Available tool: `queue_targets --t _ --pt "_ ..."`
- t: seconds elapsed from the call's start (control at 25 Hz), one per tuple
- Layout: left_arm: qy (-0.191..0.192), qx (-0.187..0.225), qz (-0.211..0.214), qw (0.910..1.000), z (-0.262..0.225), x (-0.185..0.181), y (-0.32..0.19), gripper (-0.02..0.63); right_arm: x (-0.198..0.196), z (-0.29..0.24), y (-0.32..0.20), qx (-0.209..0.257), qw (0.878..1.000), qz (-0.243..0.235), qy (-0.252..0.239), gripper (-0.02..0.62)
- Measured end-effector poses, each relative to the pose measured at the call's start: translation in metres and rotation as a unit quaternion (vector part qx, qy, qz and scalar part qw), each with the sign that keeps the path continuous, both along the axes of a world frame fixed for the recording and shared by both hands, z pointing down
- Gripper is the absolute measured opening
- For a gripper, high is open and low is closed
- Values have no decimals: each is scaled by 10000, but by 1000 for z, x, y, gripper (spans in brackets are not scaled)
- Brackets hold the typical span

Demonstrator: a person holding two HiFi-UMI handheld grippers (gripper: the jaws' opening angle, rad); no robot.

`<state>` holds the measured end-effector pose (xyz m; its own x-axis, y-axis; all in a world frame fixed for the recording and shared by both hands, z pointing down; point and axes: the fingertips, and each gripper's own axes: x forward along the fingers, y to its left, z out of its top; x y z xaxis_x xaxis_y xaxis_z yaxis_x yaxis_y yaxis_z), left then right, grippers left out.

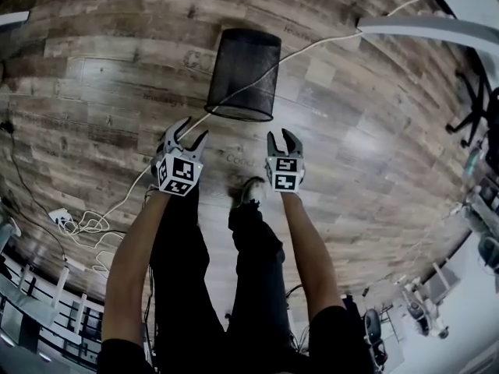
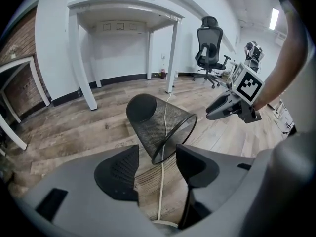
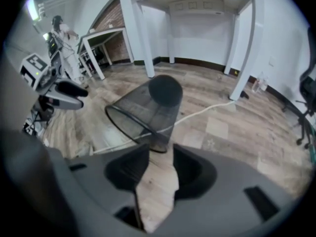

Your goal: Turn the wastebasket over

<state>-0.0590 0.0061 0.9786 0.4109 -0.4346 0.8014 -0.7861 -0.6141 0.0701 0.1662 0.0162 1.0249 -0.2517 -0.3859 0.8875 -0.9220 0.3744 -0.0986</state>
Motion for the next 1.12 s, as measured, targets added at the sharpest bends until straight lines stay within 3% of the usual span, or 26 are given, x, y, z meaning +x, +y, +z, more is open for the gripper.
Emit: queue_targets --t 0.8,1.12 --pt "-455 -405 305 9977 107 -6 4 270 3 90 -5 -89 9999 59 76 162" --pt "-308 -354 214 9987 120 -2 -6 267 -6 97 -12 -11 9998 171 -66 161"
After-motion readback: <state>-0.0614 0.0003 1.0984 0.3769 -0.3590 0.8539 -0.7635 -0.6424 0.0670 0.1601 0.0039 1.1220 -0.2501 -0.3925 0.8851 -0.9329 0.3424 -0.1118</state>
